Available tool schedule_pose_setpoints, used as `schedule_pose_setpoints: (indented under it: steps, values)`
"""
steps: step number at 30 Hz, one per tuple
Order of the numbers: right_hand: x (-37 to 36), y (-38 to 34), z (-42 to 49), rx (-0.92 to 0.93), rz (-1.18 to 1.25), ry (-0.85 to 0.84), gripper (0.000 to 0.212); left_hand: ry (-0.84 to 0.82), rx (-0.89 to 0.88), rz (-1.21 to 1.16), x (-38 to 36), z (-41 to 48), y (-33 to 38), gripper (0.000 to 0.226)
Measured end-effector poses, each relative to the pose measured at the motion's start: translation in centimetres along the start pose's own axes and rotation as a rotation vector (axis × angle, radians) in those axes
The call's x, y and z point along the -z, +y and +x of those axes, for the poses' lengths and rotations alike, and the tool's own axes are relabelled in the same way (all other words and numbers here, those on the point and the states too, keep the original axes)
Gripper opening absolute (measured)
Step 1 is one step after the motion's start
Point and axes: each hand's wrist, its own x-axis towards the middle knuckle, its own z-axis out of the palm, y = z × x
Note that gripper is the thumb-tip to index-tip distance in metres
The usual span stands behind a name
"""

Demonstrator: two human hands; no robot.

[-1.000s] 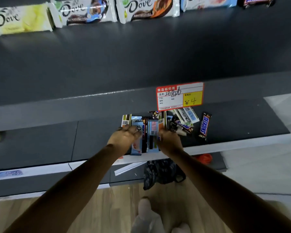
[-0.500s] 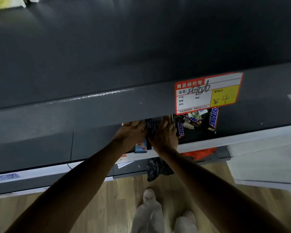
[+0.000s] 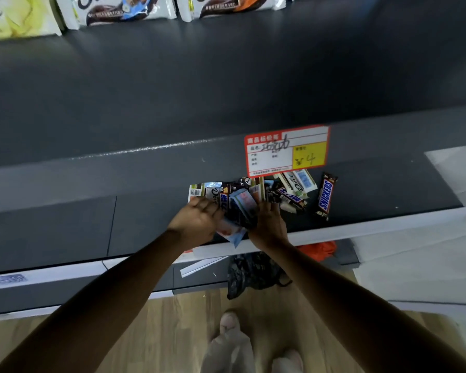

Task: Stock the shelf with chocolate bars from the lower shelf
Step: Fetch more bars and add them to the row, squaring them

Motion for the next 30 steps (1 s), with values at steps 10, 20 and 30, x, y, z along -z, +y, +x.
schedule_pose_setpoints:
  steps: [10, 20, 30]
  values:
    - [5.2, 2.1, -3.4, 0.143, -0.063, 0.039, 0.054, 0.132, 0.016, -0.023, 5.9, -2.3, 4.1, 0.038]
    - [11.4, 2.9, -7.8, 0.385, -0.067, 0.140, 0.051, 0.442, -0.023, 0.088, 13.1, -3.8, 7.2, 0.040]
    - [20.4, 2.0, -12.0, 0.754, -0.158, 0.501, 0.053, 0.746, -0.040, 0.261, 23.3, -2.7, 8.8, 0.040]
